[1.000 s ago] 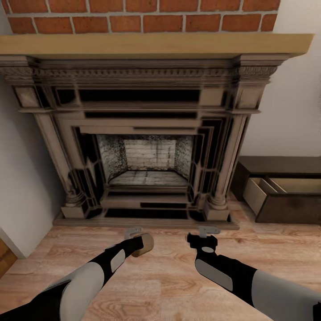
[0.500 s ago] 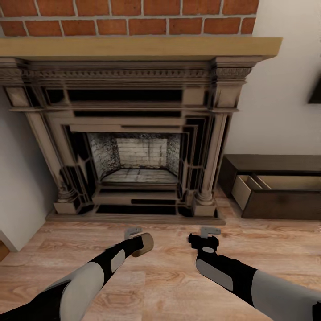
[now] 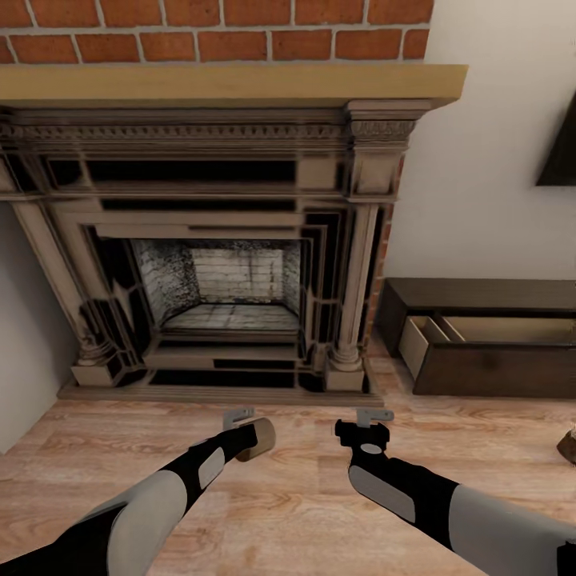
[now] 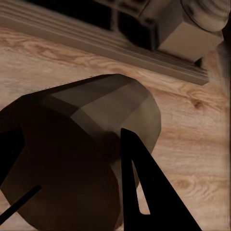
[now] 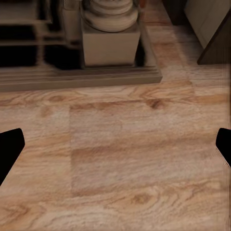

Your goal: Place each of the two pumpkins and all three candles from the living room inside a cabinet in the living room (use any cabinet), then make sure every cabinet is closed, and position the cauldron so it is next to a table in the living room.

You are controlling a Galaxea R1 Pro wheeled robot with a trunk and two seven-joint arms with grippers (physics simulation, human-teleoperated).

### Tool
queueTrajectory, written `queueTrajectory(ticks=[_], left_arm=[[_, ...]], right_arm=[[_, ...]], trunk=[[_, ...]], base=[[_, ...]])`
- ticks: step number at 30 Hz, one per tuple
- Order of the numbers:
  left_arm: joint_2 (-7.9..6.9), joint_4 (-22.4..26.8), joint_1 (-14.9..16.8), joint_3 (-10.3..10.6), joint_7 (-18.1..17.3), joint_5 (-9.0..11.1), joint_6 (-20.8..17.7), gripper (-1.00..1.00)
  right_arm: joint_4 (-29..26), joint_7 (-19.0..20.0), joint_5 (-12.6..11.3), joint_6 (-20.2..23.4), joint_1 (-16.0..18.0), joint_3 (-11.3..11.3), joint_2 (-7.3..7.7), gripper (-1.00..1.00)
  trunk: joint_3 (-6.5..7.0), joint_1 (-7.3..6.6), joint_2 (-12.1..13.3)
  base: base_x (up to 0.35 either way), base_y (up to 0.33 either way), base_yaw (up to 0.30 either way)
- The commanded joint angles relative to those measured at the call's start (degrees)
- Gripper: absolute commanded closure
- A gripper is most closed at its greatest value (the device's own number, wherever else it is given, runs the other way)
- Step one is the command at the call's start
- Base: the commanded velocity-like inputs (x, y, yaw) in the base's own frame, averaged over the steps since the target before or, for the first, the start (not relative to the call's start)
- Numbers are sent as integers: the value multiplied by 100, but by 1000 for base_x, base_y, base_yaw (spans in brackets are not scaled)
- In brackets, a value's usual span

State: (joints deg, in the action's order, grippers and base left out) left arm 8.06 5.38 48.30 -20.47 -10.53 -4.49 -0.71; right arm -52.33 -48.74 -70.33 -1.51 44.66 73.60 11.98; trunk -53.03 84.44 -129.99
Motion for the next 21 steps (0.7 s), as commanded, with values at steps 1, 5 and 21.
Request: queueTrajectory(ticks=[1,5,21], left_arm=[[2,7,4,-53,-19,-43,-7,100],[2,-20,4,-53,-19,-43,-7,100],[2,-55,4,-53,-19,-43,-9,100]], right_arm=[[-12,-22,-34,-16,8,22,-6,-100],[-14,-21,-33,-20,7,25,-26,-100],[-20,-13,-33,-24,7,32,-46,-100]], trunk=[[-5,-1,-3],[-5,-1,-3],[-5,-1,-3]], base=[[6,-330,0],[1,-331,0],[-98,-303,0]])
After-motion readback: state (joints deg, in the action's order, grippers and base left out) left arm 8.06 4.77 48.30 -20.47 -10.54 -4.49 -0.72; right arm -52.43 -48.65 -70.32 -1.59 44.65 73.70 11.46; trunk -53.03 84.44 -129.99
